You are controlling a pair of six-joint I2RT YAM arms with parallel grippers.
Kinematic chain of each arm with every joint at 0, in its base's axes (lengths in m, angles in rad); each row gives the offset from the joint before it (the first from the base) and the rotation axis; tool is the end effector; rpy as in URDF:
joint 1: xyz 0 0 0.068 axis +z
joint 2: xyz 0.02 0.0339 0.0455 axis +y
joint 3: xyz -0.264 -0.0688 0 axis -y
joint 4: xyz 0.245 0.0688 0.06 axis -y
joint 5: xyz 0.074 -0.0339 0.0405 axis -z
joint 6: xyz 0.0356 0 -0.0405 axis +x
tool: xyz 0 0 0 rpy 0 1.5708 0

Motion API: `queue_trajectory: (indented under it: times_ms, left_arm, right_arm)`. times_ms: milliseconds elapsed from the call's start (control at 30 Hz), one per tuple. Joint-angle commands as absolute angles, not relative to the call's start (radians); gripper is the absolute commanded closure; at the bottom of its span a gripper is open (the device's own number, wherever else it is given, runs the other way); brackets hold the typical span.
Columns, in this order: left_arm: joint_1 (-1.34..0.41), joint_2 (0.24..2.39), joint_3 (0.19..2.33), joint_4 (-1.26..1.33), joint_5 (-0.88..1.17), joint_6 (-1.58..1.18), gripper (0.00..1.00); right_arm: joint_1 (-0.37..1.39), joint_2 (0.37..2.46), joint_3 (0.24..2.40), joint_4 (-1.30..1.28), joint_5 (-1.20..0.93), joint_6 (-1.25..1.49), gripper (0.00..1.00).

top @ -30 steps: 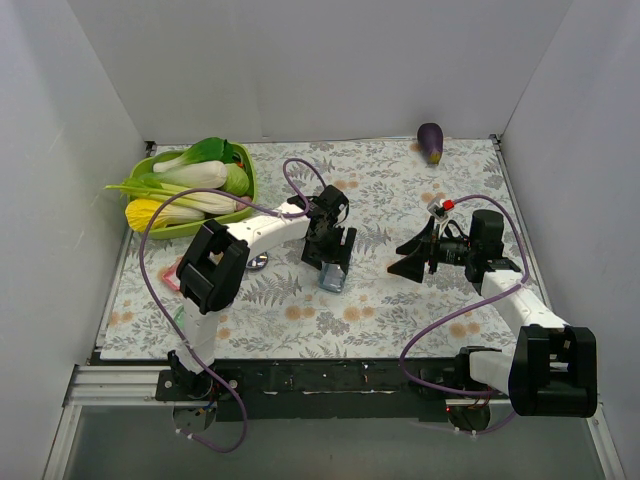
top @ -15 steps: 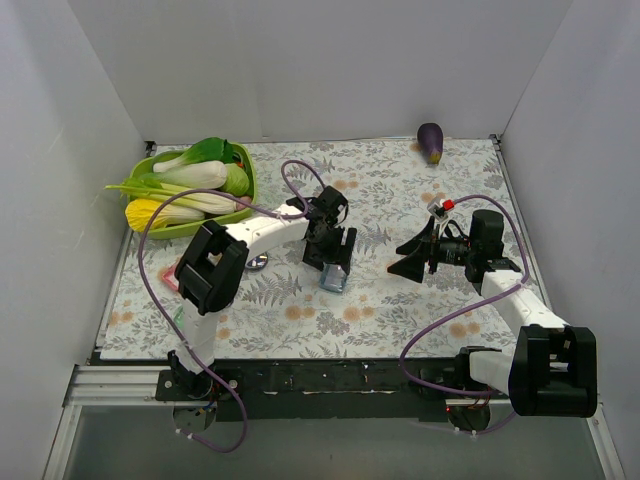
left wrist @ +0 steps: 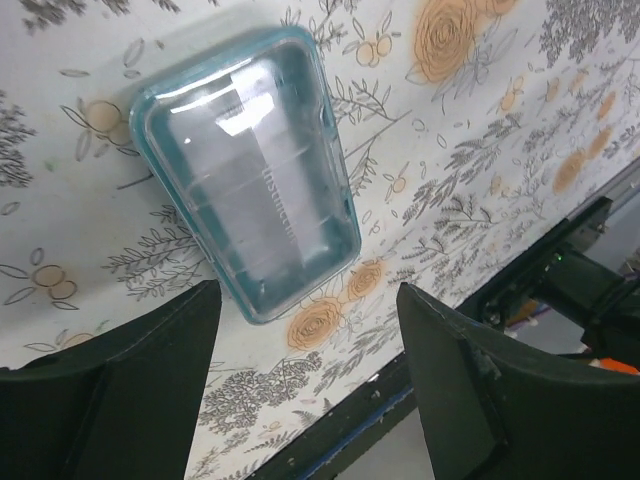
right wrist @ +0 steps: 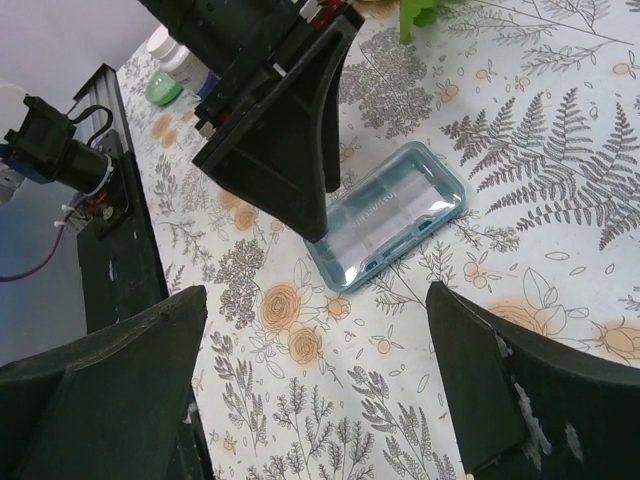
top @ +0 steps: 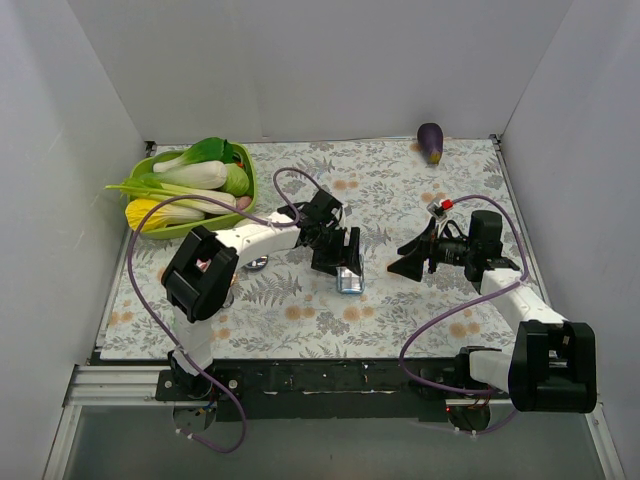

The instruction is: Sort the pills into containers

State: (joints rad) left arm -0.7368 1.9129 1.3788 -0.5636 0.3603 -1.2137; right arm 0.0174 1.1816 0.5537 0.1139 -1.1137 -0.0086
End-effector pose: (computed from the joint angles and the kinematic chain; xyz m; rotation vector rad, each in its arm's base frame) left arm 0.2870 -0.2773 0.1936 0.5761 -2.9232 0.8981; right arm 0.2309 0.0360 0.2183 -0.6898 1.8238 1.1456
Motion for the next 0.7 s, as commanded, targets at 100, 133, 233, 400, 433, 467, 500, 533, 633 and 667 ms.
queue_trajectory:
  times_ms: [100,133,233,400,433,467,500,533,633,667]
  left_arm:
    - [-0.739,1.825,1.295,-0.387,0.517,-1.313,0.30]
    - [-0.739,1.821,1.287,-0.361,0.523,-1.321,0.30]
    - [-0.738,1.812,1.281,-0.333,0.529,-1.344,0.30]
    - [-0.716,1.743,1.233,-0.321,0.410,-1.382,0.26]
    - [-0.707,1.727,1.217,-0.302,0.402,-1.390,0.25]
    - [-0.703,1.715,1.192,-0.295,0.394,-1.403,0.25]
    - [-0.698,1.698,1.180,-0.287,0.385,-1.414,0.24]
    - [-0.692,1.694,1.169,-0.275,0.376,-1.422,0.23]
    - [-0.690,1.686,1.140,-0.252,0.370,-1.454,0.21]
    - [-0.690,1.686,1.134,-0.244,0.368,-1.462,0.21]
  right_arm:
    - [0.011,1.195,0.583,0.100,-1.077,-0.034,0.02]
    - [0.012,1.195,0.583,0.100,-1.077,-0.034,0.02]
    - [0.012,1.198,0.583,0.097,-1.069,-0.035,0.02]
    - [0.014,1.198,0.584,0.074,-1.031,-0.060,0.03]
    - [0.015,1.198,0.583,0.075,-1.029,-0.060,0.03]
    - [0.015,1.200,0.583,0.077,-1.020,-0.060,0.03]
    - [0.020,1.201,0.581,0.077,-1.016,-0.060,0.03]
    - [0.021,1.203,0.581,0.075,-1.006,-0.060,0.03]
    - [0.037,1.216,0.580,0.077,-0.985,-0.058,0.04]
    - [0.044,1.223,0.580,0.074,-0.967,-0.063,0.04]
